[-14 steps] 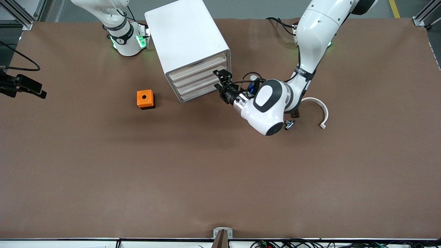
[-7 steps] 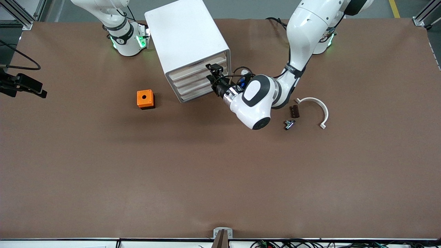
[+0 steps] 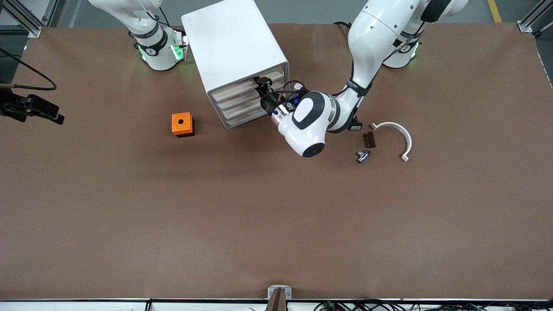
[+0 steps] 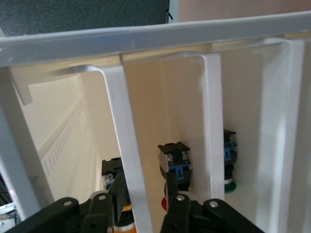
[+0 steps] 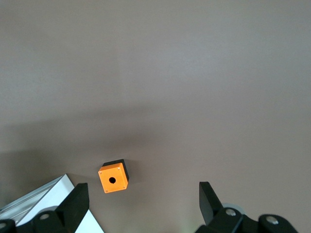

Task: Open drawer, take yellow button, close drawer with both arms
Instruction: 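Pull the drawer open with the left gripper while the right gripper approaches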

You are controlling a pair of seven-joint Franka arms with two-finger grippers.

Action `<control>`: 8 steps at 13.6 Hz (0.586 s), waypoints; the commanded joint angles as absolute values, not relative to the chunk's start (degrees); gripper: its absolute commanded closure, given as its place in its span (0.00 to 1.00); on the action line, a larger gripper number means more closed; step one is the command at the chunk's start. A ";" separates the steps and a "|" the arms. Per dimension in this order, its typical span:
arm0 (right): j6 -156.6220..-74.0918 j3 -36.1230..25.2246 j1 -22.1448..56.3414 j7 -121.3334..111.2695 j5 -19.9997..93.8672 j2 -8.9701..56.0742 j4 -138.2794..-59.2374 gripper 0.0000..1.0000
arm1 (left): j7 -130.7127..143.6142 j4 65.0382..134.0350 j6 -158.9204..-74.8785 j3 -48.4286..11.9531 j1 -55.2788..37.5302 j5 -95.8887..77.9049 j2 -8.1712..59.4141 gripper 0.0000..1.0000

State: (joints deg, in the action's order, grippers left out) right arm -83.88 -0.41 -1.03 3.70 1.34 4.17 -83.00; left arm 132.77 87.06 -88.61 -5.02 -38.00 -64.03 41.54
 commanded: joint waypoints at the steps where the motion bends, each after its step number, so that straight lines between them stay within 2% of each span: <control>1: -83.50 -0.26 2.36 7.81 0.35 4.75 -82.35 0.00 | 134.38 85.78 -88.15 -4.57 -38.41 -65.30 42.19 1.00; 6: -82.79 -0.18 12.46 27.54 -2.02 4.66 -82.53 0.00 | 137.11 85.52 -87.80 -1.32 -34.47 -64.51 41.66 1.00; 8: -82.44 -0.09 18.16 40.10 -1.93 4.66 -82.79 0.00 | 137.20 83.07 -87.80 -1.23 -30.95 -64.08 42.10 1.00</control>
State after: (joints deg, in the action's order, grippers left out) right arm -83.37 0.17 13.33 29.98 -0.33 4.68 -83.06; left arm 137.13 85.65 -87.10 -2.16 -34.22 -64.64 41.49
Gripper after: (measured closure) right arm 0.000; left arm 0.890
